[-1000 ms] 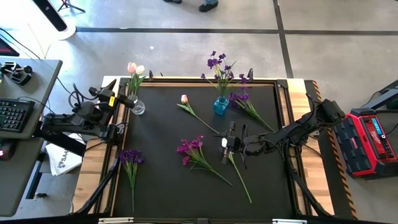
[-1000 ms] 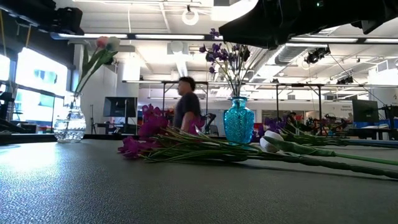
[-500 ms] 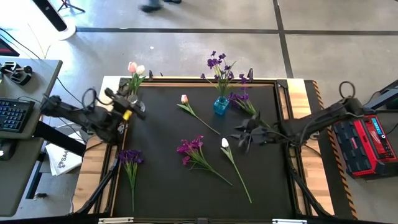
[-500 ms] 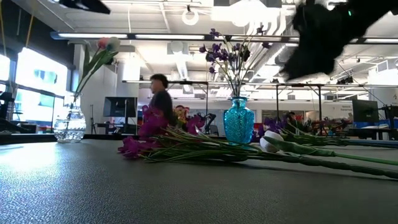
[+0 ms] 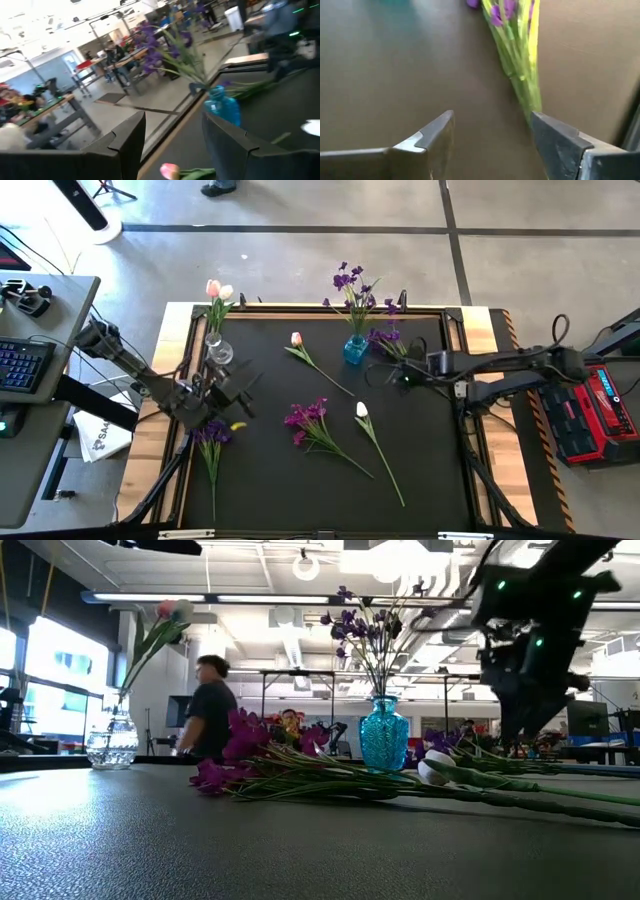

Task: Sort flowers into vase by color
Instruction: Put the top violet flowers into the blue vase

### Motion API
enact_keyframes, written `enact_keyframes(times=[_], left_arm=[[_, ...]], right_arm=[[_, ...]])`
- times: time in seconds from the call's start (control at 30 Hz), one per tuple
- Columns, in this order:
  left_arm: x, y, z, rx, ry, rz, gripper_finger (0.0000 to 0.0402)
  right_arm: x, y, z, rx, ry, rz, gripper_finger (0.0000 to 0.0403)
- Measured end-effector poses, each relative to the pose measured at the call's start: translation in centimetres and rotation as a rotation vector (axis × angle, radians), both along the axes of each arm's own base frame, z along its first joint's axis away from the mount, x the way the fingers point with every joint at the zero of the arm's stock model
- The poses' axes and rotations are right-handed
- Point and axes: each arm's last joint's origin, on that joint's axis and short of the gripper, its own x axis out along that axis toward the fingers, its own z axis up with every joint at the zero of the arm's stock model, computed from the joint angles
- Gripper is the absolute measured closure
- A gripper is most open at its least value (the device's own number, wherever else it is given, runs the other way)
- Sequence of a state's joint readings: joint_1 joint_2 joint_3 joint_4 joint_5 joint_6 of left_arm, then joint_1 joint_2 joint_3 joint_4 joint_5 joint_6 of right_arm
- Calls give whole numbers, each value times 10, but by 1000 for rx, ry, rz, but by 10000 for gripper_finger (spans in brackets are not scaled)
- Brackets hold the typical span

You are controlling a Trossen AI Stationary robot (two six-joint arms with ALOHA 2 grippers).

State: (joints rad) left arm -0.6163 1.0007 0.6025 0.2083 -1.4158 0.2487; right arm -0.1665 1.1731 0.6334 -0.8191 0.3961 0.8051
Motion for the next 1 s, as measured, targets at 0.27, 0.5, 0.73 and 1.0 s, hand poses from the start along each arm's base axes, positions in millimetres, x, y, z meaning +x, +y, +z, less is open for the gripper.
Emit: enact_keyframes(times=[0.27,0.5,0.73,1.0], left_arm=[[2,-16,-10,-9,3,-55,218],[3,-20,-14,-18,-1,-65,218],[3,-21,-15,-28,-2,-87,218],[1,-25,-15,-33,-5,-113,218]], right_arm=[[8,-34,-22,40,108,13,190],[12,-54,-37,133,101,30,231],[9,-65,-43,196,103,22,291],[-3,-61,-25,152,70,-40,395]])
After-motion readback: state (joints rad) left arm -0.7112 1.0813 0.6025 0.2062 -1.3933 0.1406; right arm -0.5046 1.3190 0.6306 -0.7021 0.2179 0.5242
